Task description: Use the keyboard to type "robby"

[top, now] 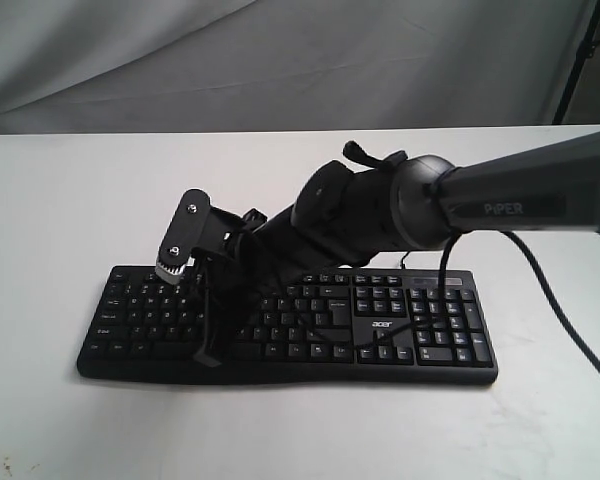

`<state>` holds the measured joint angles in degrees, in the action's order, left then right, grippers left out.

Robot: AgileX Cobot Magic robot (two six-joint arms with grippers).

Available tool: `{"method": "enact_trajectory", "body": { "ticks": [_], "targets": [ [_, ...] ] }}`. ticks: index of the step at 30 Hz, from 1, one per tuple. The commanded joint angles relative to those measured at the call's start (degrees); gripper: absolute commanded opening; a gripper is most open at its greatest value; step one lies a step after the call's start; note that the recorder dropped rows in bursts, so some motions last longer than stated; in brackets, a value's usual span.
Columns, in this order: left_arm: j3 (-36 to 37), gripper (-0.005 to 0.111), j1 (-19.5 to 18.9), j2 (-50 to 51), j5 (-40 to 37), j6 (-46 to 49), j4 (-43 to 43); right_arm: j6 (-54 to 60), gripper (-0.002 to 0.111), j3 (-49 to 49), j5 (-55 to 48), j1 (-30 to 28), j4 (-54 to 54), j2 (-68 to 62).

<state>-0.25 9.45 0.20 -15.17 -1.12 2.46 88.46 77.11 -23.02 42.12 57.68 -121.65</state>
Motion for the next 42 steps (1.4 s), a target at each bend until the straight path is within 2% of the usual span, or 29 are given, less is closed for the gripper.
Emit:
{"method": "enact_trajectory", "body": {
  "ticks": [1, 10, 42],
  "targets": [
    [0.2, 0.000, 0.4, -0.2, 0.3, -0.2, 0.3, -0.1, 0.000, 0.4, 0.8, -1.4, -0.8, 0.6],
    [0.2, 0.000, 0.4, -0.2, 0.3, -0.2, 0.3, -0.5, 0.000, 5.5, -4.6, -3.5, -0.6, -1.7],
    [0.2, 0.000, 0.4, -0.2, 0.3, -0.2, 0.3, 0.6, 0.000, 5.6, -5.5, -5.4, 0.4, -4.6]
  ]
}}
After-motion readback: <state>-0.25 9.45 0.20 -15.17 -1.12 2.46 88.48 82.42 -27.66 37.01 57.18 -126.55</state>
